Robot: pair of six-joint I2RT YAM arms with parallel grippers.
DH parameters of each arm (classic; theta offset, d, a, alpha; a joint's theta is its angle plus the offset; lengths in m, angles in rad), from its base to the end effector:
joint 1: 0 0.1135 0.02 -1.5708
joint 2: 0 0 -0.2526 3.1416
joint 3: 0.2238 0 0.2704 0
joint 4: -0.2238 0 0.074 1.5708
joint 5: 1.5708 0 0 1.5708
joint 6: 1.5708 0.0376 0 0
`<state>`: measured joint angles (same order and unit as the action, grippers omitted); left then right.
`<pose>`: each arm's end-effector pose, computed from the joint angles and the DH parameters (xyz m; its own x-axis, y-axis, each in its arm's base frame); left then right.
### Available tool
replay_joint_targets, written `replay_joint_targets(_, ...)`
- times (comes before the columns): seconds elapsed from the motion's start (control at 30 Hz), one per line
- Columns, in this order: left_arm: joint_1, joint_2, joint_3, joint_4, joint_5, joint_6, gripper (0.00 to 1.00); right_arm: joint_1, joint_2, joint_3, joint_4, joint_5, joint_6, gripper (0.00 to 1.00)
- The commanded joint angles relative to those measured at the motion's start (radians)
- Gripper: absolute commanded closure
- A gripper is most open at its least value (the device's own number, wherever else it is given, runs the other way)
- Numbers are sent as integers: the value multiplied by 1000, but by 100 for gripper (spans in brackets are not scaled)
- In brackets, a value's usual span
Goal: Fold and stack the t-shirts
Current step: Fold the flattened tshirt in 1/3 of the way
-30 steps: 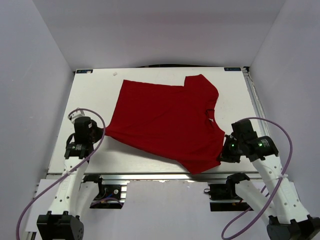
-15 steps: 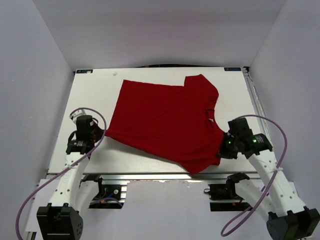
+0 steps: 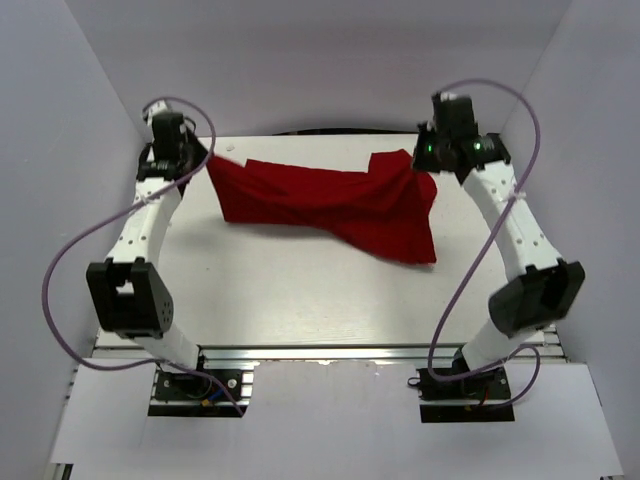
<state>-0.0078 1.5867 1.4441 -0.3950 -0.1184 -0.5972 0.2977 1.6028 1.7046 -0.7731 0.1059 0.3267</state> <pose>0.3892 0.0014 0.3310 -0.3707 -0.5555 -0.7443 -0.3654 0.8240 -0.4330 0.3563 0.1052 0.3832 -0.6314 0.1401 -0.7627 -0.0105 0.9819 0.1890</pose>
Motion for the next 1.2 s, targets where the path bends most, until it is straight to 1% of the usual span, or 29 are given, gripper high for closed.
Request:
replay_joint_targets(0.0, 6, 65, 244, -31, 23, 46, 100, 1, 89, 354, 17, 41, -98, 100)
replay_joint_targets(0.07, 6, 68, 341, -21, 46, 51, 100, 1, 141, 478, -12, 38, -124, 100)
replay_joint_targets(0.1, 6, 43, 354, 4, 52, 50, 100, 1, 144, 563, -15, 38, -136, 100)
replay_joint_targets(0.17, 6, -2, 372, 25, 51, 53, 100, 1, 115, 596, 1, 60, -162, 100)
replay_joint_targets(0.2, 6, -55, 374, 34, 43, 56, 100, 0, 59, 596, 15, 67, -175, 100)
replay_joint_targets(0.27, 6, -114, 372, 53, 37, 68, 100, 1, -13, 561, 63, 106, -201, 100)
replay_joint_targets(0.3, 6, -143, 369, 54, 33, 71, 100, 1, -85, 550, 73, 116, -209, 100)
replay_joint_targets(0.33, 6, -202, 365, 56, 30, 74, 100, 0, -119, 531, 83, 135, -212, 100)
replay_joint_targets(0.5, 6, -393, 348, 68, 3, 76, 100, 0, -335, 533, 83, 179, -232, 100)
replay_joint_targets(0.53, 6, -443, 361, 67, 0, 73, 100, 0, -365, 523, 87, 182, -230, 100)
replay_joint_targets(0.6, 6, -484, 386, 41, 0, 63, 100, 0, -455, 509, 101, 175, -224, 100)
replay_joint_targets(0.67, 6, -523, 436, 6, 3, 59, 100, 1, -497, 530, 98, 153, -219, 100)
replay_joint_targets(0.8, 6, -547, 545, -67, -1, 53, 100, 0, -524, 647, 55, 104, -204, 100)
replay_joint_targets(0.97, 6, -510, 694, -146, -4, 63, 100, 1, -532, 655, 61, 64, -195, 100)
replay_joint_targets(1.07, 6, -479, 717, -160, -6, 76, 100, 1, -509, 656, 63, 45, -193, 100)
replay_joint_targets(1.17, 6, -468, 690, -144, -4, 80, 100, 1, -480, 658, 66, 26, -192, 100)
